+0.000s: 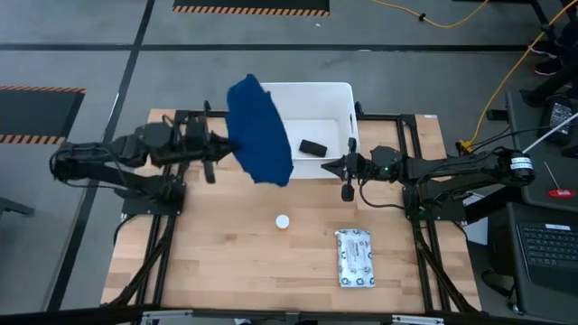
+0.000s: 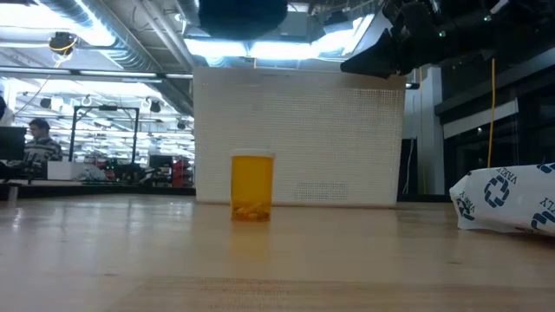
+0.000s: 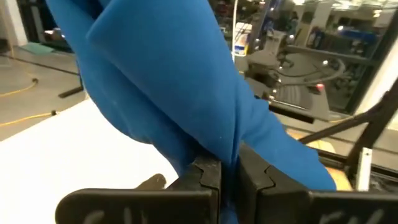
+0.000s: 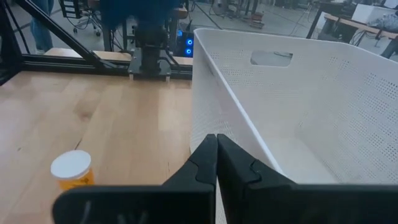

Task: Pick & place medical supplies in basket/bin
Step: Put the blue gown into the white bin

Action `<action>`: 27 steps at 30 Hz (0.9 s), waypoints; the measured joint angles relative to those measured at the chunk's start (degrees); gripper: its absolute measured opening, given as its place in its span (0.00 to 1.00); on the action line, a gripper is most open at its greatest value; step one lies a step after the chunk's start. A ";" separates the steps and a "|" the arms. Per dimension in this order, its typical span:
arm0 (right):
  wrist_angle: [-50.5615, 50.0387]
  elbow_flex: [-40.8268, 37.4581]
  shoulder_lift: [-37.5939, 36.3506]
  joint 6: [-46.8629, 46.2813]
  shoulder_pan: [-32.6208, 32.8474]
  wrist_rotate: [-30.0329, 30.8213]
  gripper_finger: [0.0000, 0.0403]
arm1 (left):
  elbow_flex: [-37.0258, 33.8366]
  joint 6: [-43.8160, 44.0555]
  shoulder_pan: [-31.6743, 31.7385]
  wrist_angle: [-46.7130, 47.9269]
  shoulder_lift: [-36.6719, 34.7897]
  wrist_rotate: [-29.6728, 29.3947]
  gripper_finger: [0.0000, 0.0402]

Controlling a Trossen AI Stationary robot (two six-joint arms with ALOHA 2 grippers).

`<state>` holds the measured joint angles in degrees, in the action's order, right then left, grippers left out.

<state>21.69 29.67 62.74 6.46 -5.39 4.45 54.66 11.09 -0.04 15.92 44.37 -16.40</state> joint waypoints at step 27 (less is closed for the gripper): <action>-0.09 0.00 0.00 1.75 0.02 -0.02 0.02 | 20.69 -13.57 31.81 8.42 21.62 27.65 0.02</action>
<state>21.61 29.67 62.74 8.21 -5.37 4.43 75.35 -2.48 31.77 24.34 65.99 11.25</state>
